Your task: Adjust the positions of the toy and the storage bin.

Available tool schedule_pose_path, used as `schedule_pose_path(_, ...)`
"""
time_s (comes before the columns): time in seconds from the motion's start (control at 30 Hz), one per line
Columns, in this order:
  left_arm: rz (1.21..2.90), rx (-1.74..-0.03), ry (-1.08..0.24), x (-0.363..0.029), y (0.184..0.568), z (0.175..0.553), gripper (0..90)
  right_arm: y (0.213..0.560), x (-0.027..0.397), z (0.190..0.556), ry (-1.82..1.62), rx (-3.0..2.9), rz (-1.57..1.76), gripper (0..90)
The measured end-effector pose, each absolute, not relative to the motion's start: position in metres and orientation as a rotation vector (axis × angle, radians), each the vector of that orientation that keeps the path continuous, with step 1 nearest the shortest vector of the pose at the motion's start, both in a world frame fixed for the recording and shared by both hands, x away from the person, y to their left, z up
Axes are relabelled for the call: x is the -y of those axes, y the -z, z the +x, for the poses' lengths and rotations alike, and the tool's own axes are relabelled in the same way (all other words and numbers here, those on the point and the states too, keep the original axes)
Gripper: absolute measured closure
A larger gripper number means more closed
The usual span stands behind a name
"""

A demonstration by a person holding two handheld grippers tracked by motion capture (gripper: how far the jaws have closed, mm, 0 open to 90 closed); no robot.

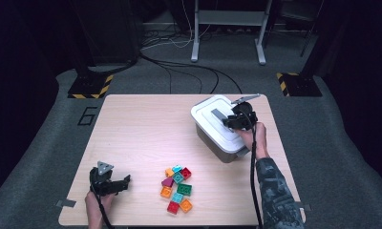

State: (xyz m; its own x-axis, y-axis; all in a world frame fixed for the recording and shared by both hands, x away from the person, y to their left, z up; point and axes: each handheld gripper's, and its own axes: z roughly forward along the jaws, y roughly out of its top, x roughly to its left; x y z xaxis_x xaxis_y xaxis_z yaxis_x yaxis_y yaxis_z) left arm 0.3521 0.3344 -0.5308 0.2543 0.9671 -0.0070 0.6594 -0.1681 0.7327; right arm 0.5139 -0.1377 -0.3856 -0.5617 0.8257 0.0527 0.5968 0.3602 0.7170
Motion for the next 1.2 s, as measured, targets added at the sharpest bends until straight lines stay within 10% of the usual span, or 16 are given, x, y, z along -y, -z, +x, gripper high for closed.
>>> schedule_pose_path(1.2, 1.907, -1.475, -0.636, -0.334, 0.531, 0.352, 7.7, 0.385, 0.112, 0.516, -1.018, -2.325, 1.247, 66.4)
